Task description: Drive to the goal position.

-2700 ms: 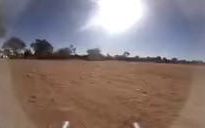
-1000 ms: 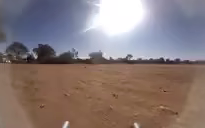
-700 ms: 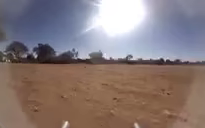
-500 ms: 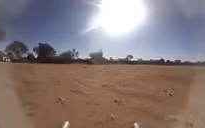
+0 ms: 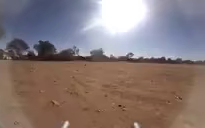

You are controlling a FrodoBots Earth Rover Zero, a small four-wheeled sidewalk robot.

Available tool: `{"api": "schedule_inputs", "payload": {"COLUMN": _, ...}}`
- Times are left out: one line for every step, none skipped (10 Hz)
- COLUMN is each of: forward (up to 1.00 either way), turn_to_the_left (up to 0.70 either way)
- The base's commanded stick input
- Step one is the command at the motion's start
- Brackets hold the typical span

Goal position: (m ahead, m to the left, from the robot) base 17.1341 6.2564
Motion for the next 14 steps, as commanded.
{"api": "schedule_inputs", "payload": {"forward": 0.50, "turn_to_the_left": 0.00}}
{"api": "schedule_inputs", "payload": {"forward": 0.50, "turn_to_the_left": 0.00}}
{"api": "schedule_inputs", "payload": {"forward": 0.50, "turn_to_the_left": 0.22}}
{"api": "schedule_inputs", "payload": {"forward": 0.50, "turn_to_the_left": 0.50}}
{"api": "schedule_inputs", "payload": {"forward": 0.50, "turn_to_the_left": 0.50}}
{"api": "schedule_inputs", "payload": {"forward": 0.50, "turn_to_the_left": 0.00}}
{"api": "schedule_inputs", "payload": {"forward": 0.50, "turn_to_the_left": 0.00}}
{"api": "schedule_inputs", "payload": {"forward": 0.50, "turn_to_the_left": 0.00}}
{"api": "schedule_inputs", "payload": {"forward": 0.50, "turn_to_the_left": 0.00}}
{"api": "schedule_inputs", "payload": {"forward": 0.50, "turn_to_the_left": 0.00}}
{"api": "schedule_inputs", "payload": {"forward": 0.50, "turn_to_the_left": 0.00}}
{"api": "schedule_inputs", "payload": {"forward": 0.50, "turn_to_the_left": 0.00}}
{"api": "schedule_inputs", "payload": {"forward": 0.50, "turn_to_the_left": 0.00}}
{"api": "schedule_inputs", "payload": {"forward": 0.50, "turn_to_the_left": 0.00}}
